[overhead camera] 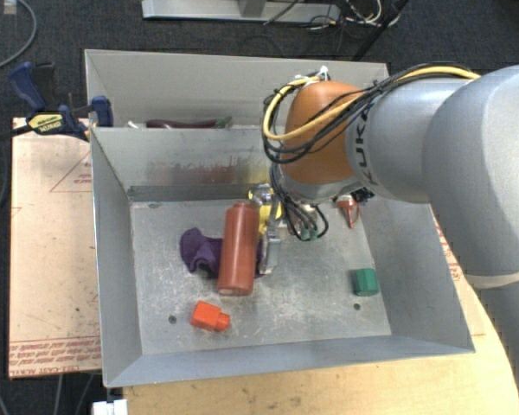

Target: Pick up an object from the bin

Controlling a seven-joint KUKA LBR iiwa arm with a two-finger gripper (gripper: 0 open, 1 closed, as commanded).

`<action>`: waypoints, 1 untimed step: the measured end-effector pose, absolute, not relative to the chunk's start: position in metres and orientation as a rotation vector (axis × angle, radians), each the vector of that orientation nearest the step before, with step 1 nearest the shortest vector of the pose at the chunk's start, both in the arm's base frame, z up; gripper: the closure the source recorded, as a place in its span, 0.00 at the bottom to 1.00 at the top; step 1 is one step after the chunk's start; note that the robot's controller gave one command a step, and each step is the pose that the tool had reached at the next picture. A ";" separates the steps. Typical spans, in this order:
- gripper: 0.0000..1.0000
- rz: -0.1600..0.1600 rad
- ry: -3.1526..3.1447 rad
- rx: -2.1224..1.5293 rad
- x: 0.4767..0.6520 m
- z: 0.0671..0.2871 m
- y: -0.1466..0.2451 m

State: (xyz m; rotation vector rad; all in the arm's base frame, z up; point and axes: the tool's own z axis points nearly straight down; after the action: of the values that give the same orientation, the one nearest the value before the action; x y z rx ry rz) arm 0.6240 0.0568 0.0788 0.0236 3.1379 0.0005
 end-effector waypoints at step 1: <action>0.00 0.007 3.132 0.145 0.614 0.093 0.073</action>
Offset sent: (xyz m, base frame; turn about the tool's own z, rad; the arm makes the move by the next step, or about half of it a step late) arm -0.0061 0.0201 -0.0088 0.1642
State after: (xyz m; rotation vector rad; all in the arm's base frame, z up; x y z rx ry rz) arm 0.6143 0.0731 0.0928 0.1447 3.1324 0.0070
